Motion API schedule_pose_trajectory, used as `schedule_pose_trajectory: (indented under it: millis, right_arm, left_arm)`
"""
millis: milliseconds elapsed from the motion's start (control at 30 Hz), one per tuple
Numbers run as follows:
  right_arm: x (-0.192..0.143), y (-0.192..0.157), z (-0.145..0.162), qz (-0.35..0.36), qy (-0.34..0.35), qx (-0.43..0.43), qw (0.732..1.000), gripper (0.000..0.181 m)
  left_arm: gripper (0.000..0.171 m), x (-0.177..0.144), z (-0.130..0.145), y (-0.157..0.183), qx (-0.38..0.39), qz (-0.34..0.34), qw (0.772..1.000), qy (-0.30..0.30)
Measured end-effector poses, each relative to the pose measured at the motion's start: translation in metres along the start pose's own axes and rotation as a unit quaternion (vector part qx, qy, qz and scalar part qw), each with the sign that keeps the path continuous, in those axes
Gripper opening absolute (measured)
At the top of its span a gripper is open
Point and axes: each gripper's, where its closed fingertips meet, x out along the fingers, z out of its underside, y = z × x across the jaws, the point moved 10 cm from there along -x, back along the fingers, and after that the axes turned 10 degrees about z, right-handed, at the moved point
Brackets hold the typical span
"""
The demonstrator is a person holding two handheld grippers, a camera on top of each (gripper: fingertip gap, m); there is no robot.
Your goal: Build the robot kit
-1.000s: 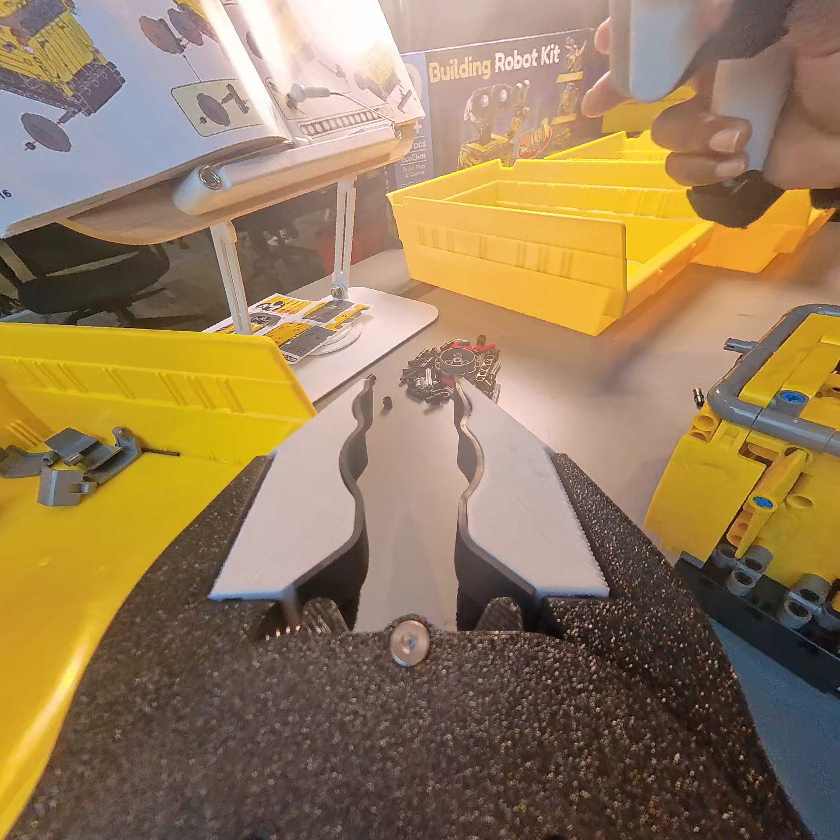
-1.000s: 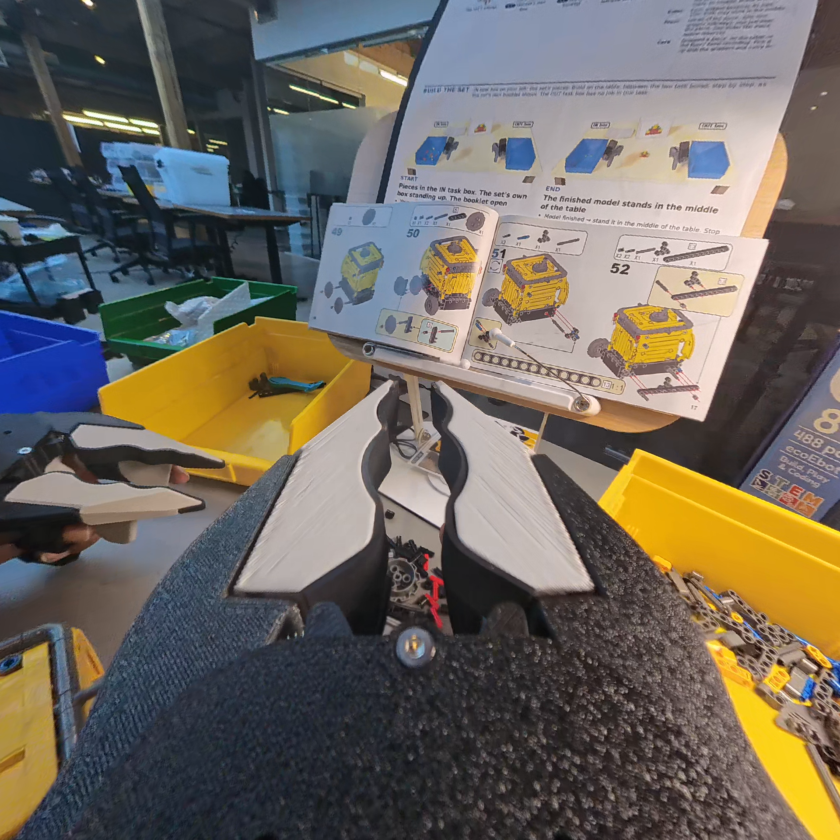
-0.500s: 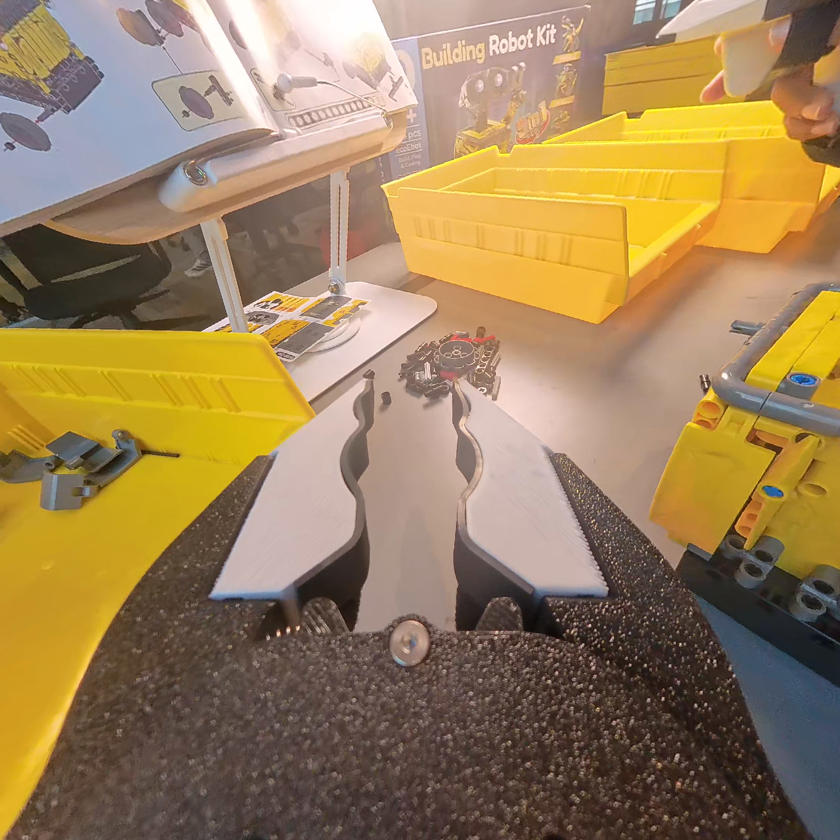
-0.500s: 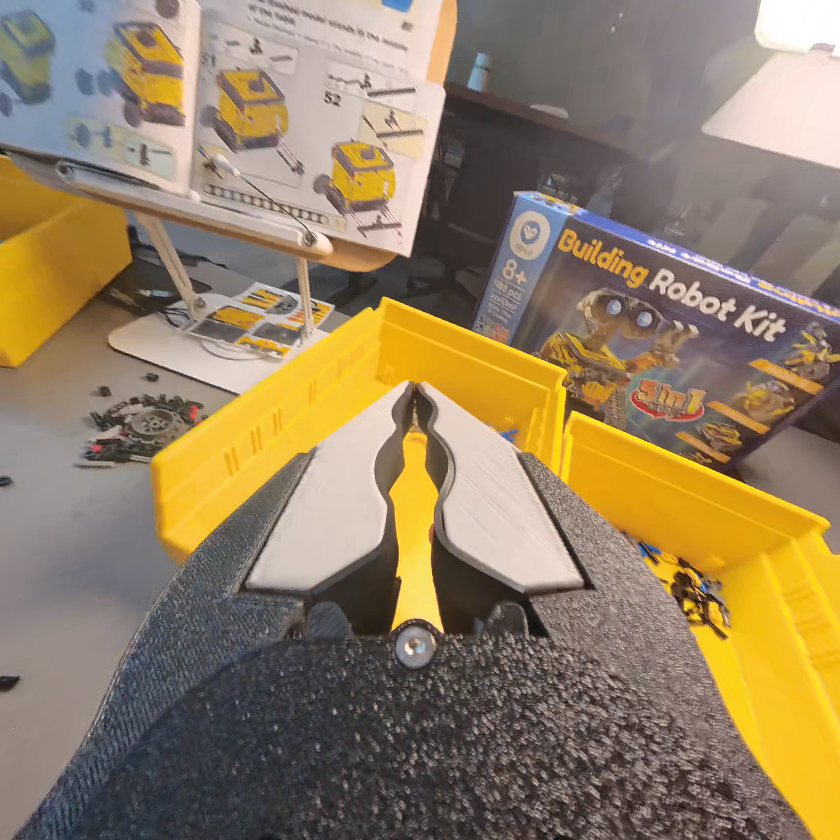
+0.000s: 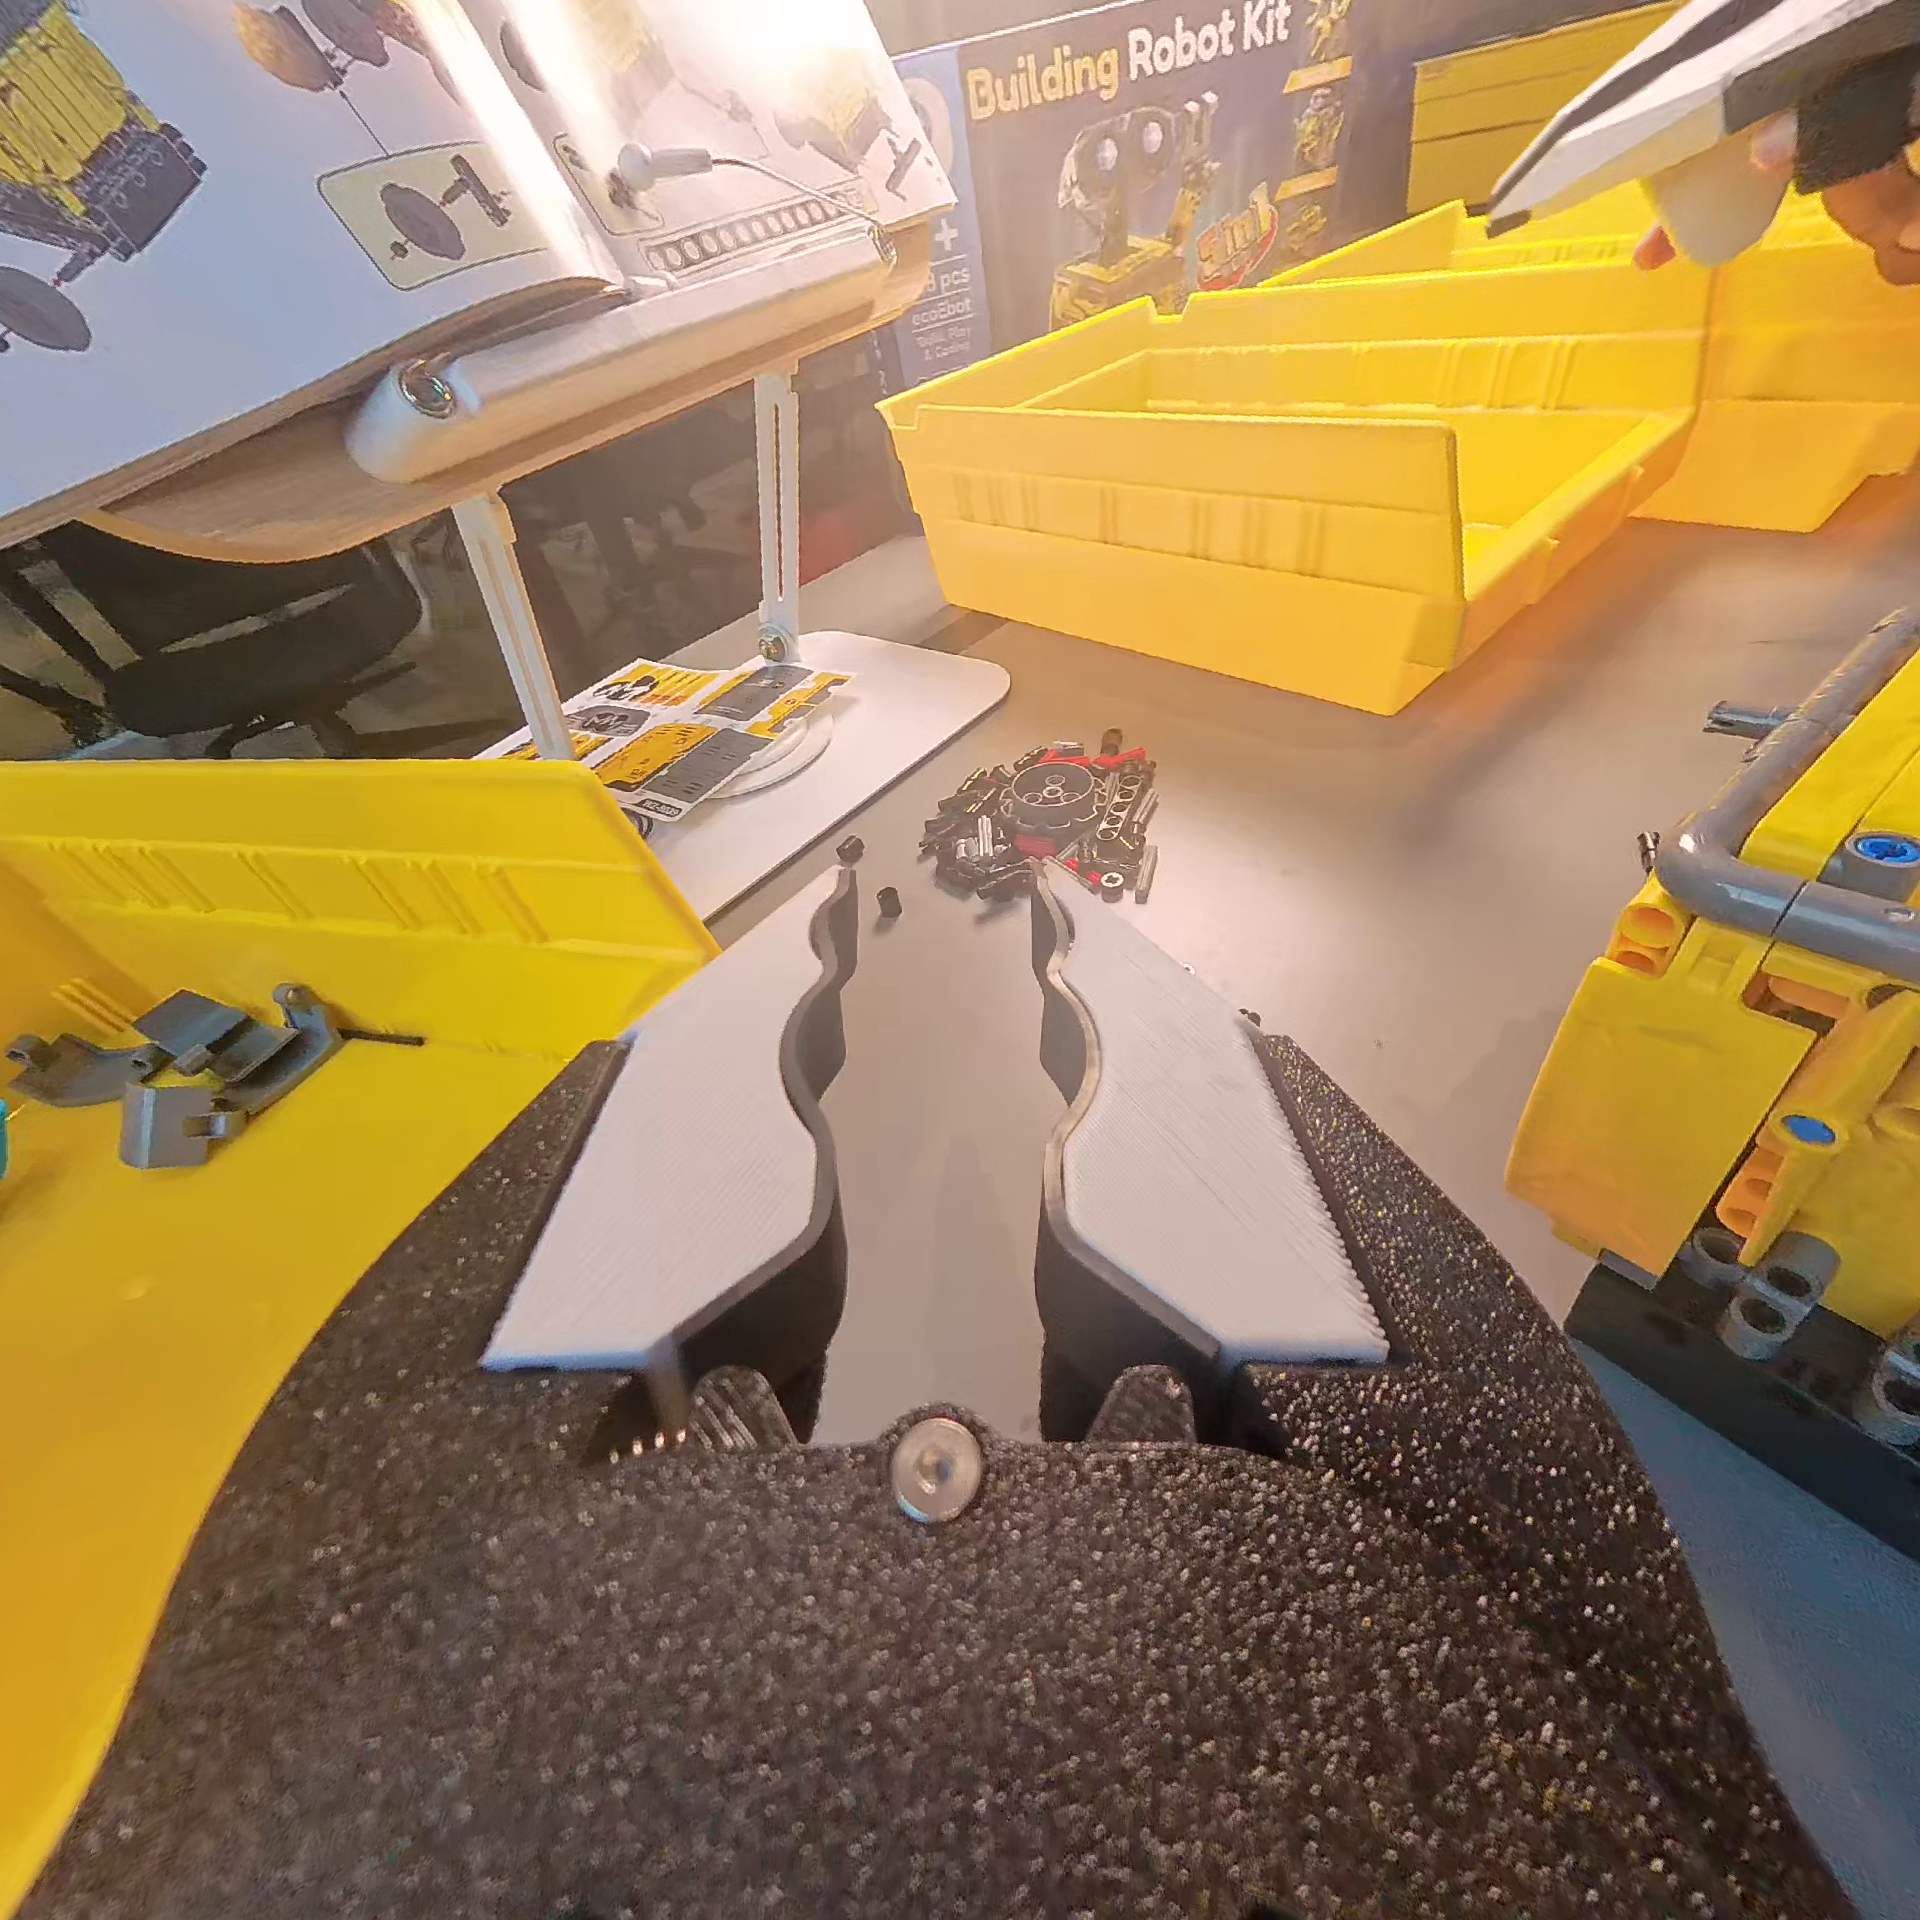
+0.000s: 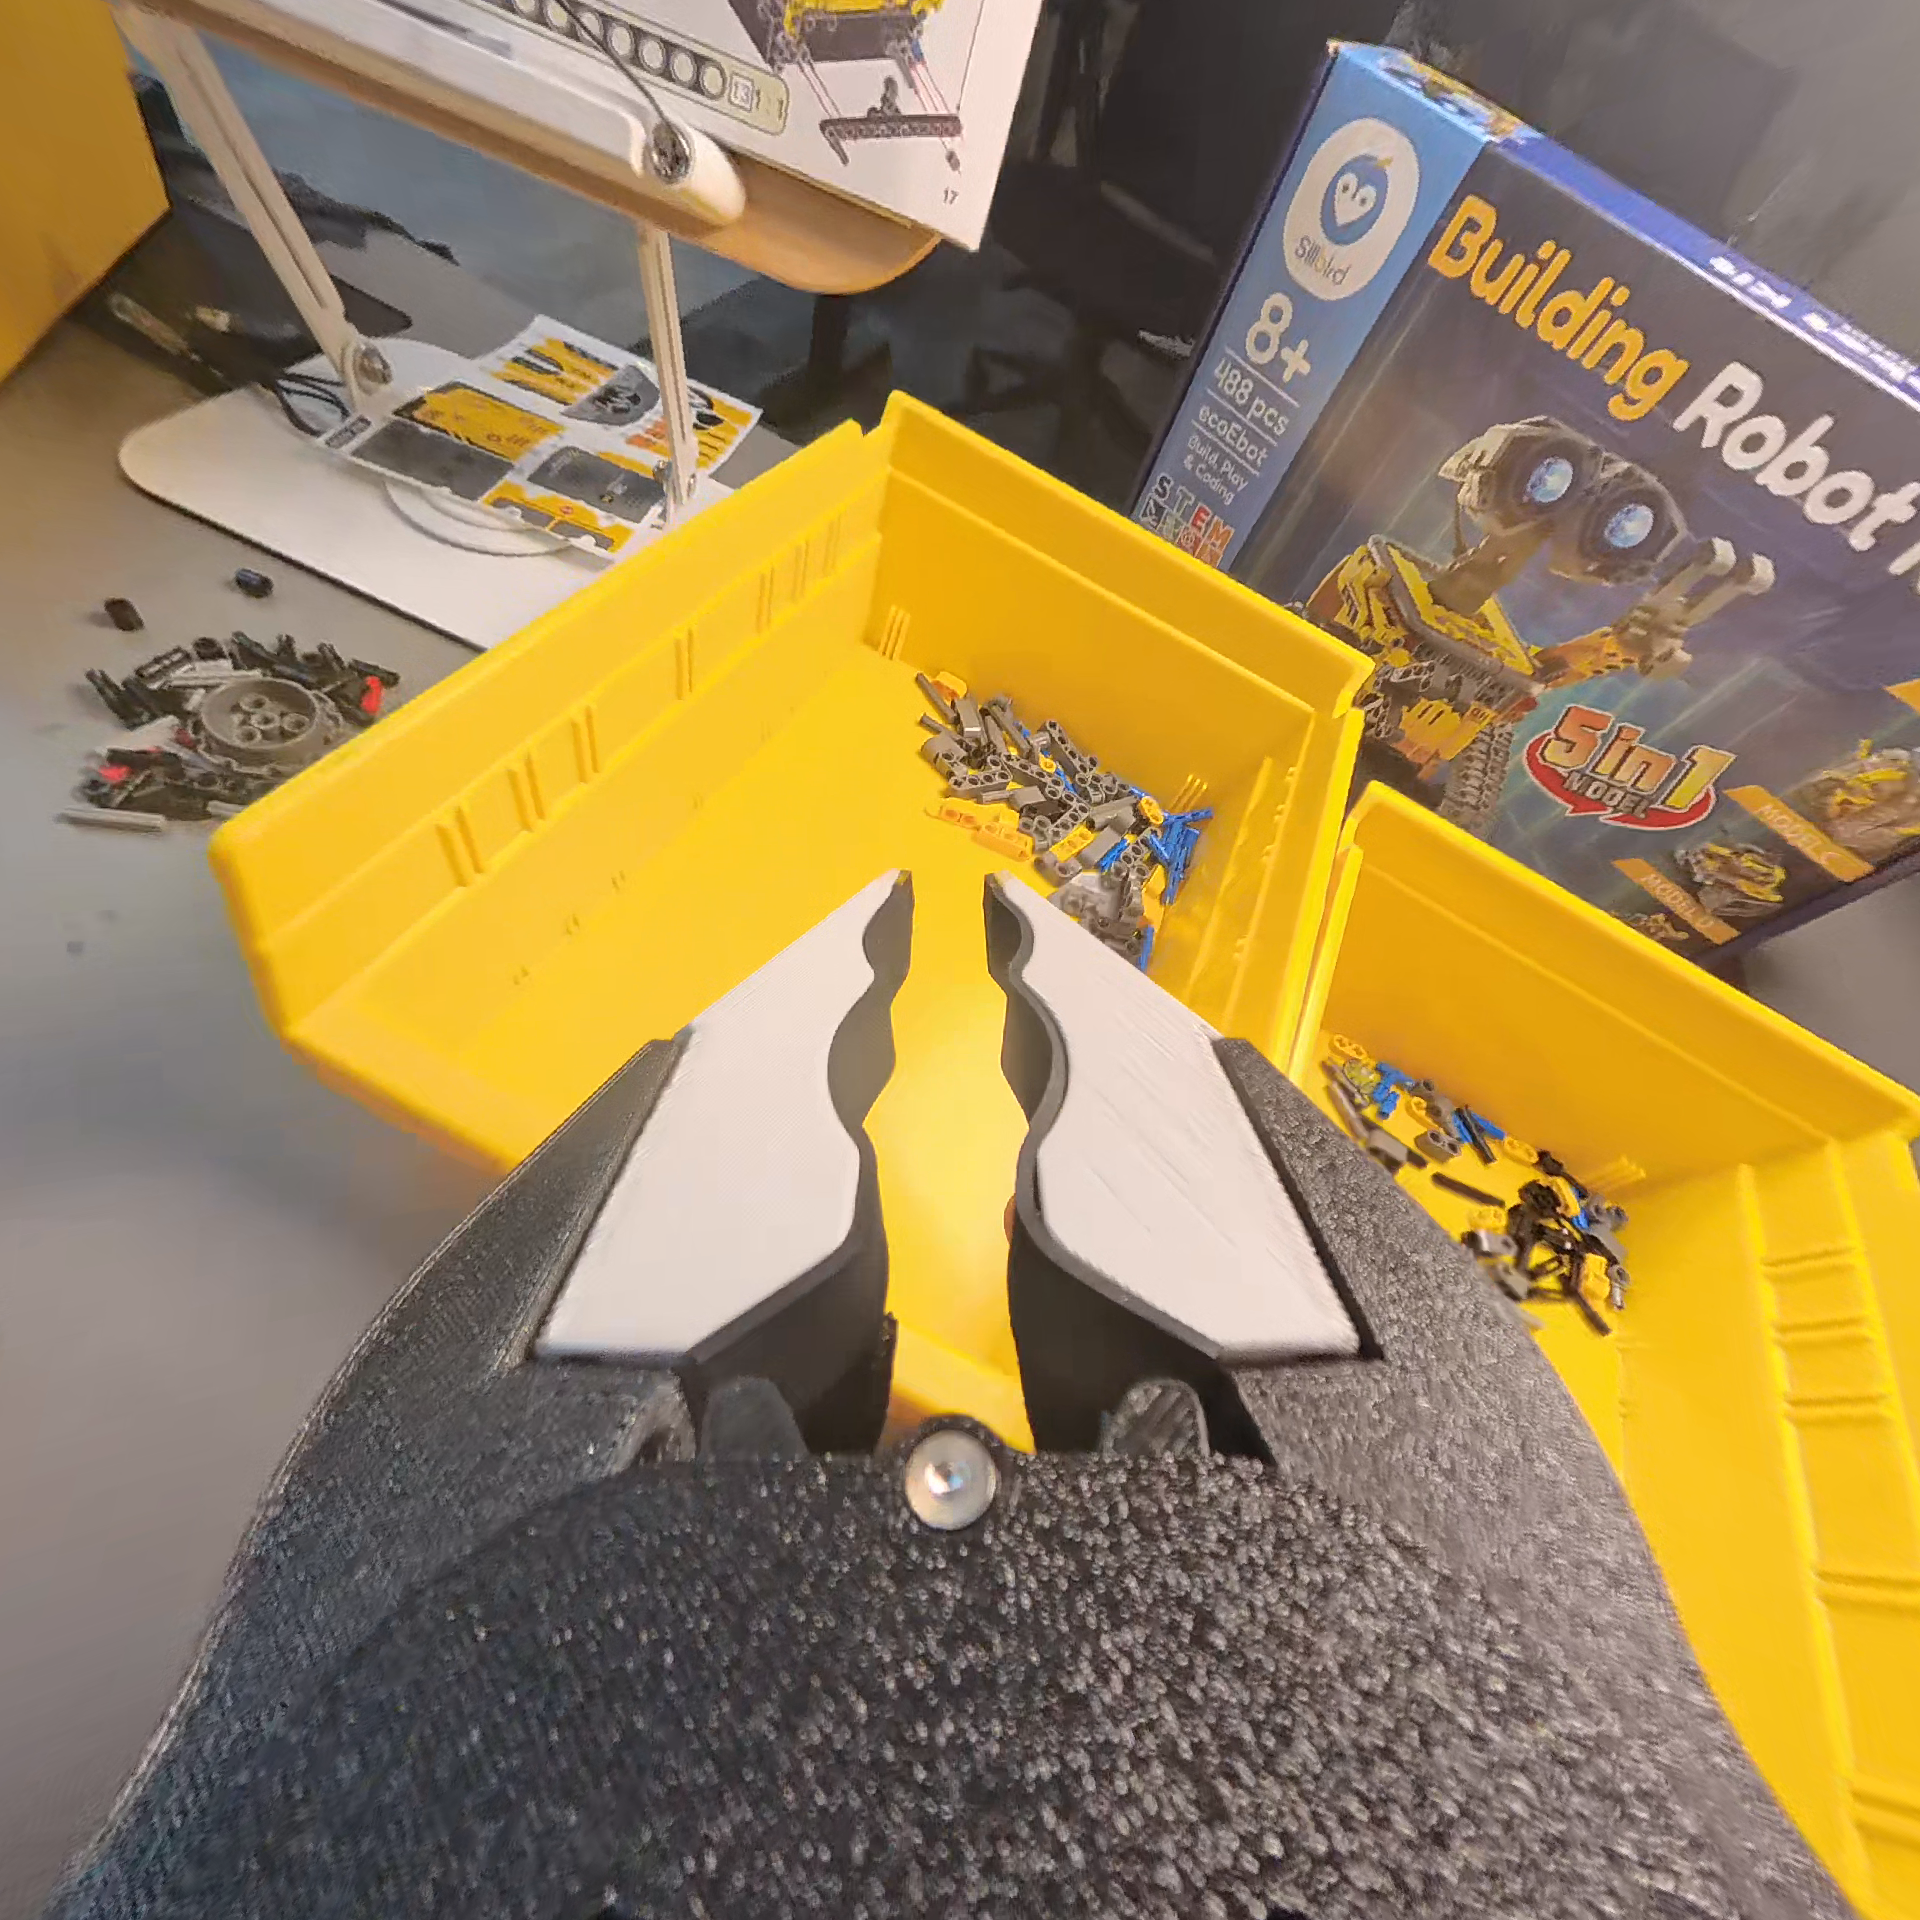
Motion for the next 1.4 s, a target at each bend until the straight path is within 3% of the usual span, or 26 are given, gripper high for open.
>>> schedule_pose_trajectory:
  millis: [133, 267, 433, 567, 700, 933, 1067, 1400]
  right_arm:
    - [0.032, 0.018, -0.029, -0.02, -0.015, -0.012, 1.0, 0.007]
    - [0.102, 0.016, -0.05, -0.073, -0.089, -0.057, 0.992, 0.005]
    - [0.193, -0.002, -0.037, -0.126, -0.203, -0.084, 0.967, 0.001]
    - [0.231, -0.014, -0.02, -0.151, -0.237, -0.077, 0.957, 0.0]
    - [0.246, -0.019, -0.013, -0.161, -0.256, -0.086, 0.949, 0.0]
    - [0.239, -0.014, -0.012, -0.22, -0.299, -0.109, 0.922, 0.005]
    - [0.239, -0.01, -0.015, -0.229, -0.294, -0.128, 0.919, 0.013]
    - [0.254, -0.012, -0.019, -0.278, -0.298, -0.174, 0.896, 0.014]
  left_arm:
    - [0.031, 0.001, 0.0, 0.003, 0.007, 0.01, 1.0, -0.003]
    - [0.031, 0.002, 0.0, 0.005, 0.011, 0.019, 1.0, -0.004]
    - [0.03, 0.001, -0.001, 0.009, 0.018, 0.026, 0.999, -0.005]
    - [0.03, 0.001, -0.002, 0.013, 0.041, 0.028, 0.999, -0.01]
    - [0.03, 0.002, -0.001, 0.016, 0.057, 0.033, 0.998, -0.019]
    - [0.03, 0.004, 0.0, 0.017, 0.059, 0.041, 0.997, -0.024]
    - [0.03, 0.005, 0.002, 0.017, 0.06, 0.045, 0.997, -0.029]
    - [0.029, 0.005, 0.002, 0.015, 0.059, 0.042, 0.997, -0.029]
